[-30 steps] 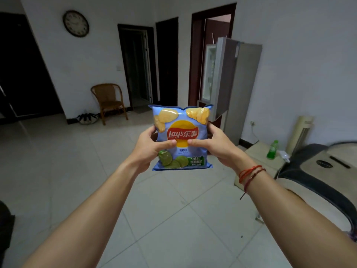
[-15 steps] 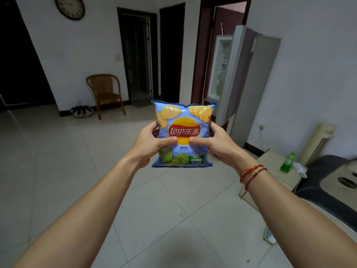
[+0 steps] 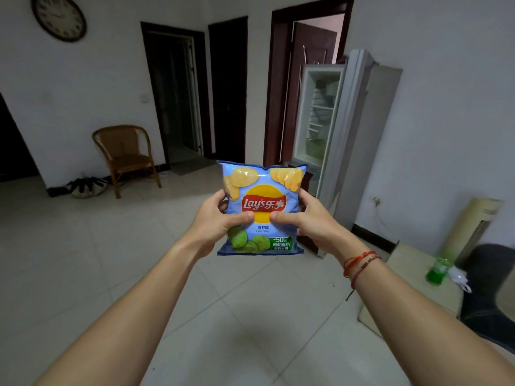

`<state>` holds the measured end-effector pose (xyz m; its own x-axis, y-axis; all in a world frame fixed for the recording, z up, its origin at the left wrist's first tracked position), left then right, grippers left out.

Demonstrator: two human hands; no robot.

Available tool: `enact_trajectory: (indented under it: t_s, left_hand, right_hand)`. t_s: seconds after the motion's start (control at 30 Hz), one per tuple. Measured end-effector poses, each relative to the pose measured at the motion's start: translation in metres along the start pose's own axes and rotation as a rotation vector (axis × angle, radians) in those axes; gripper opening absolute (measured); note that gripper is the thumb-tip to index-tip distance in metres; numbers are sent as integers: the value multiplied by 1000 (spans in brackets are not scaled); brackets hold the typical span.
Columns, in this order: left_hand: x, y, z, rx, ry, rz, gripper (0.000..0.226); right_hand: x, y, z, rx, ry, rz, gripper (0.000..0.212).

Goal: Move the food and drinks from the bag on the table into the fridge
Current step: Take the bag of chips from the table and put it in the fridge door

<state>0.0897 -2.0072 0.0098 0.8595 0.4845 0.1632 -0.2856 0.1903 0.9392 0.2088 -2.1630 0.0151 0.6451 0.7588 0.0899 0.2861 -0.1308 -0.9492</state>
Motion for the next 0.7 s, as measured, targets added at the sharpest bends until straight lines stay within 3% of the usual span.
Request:
enact_trajectory:
  t_s: [0.7]
  left_hand:
    - [365, -39, -64, -7, 27, -25, 49]
  right_hand:
    - [373, 60, -65, 61, -37, 0, 60]
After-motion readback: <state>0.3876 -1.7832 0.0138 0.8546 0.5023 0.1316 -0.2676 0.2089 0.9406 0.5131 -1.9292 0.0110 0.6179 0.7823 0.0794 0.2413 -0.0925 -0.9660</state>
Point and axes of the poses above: each hand's wrist, its own x-axis towards the middle knuckle, its own z-axis out of the palm, y = z × x, the point moved 6 cm from there along x, towards the middle knuckle, and after that the axes turned 13 degrees about -x, right-handed, at the moved point
